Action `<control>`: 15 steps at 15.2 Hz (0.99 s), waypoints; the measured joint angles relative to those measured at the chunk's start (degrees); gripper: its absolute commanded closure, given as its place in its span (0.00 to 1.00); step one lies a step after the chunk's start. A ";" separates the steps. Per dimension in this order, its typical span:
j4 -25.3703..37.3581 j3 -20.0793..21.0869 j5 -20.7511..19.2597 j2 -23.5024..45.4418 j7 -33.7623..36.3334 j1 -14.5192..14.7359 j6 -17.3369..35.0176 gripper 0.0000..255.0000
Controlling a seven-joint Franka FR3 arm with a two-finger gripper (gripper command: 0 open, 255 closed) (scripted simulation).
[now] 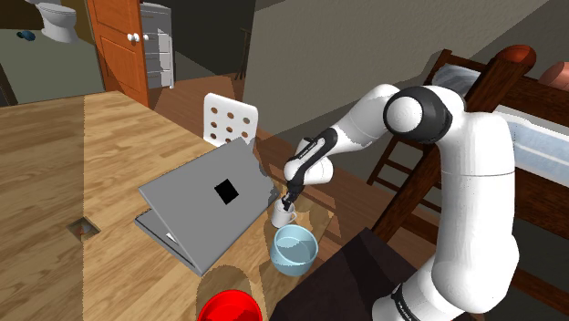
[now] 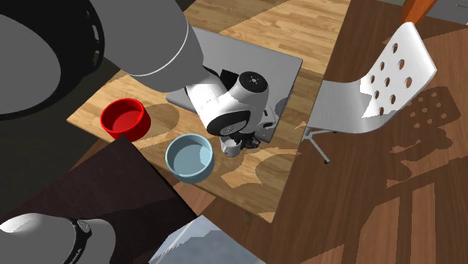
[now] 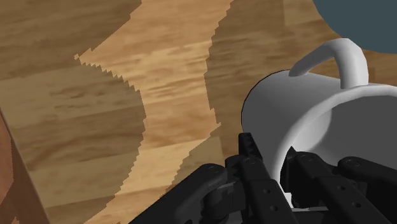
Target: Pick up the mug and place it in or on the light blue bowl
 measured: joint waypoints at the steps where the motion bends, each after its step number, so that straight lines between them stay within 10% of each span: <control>1: 0.00 0.00 0.00 0.00 0.00 0.00 0.00 1.00; 15: -2.22 -1.33 -1.32 -7.68 1.32 0.98 -5.45 1.00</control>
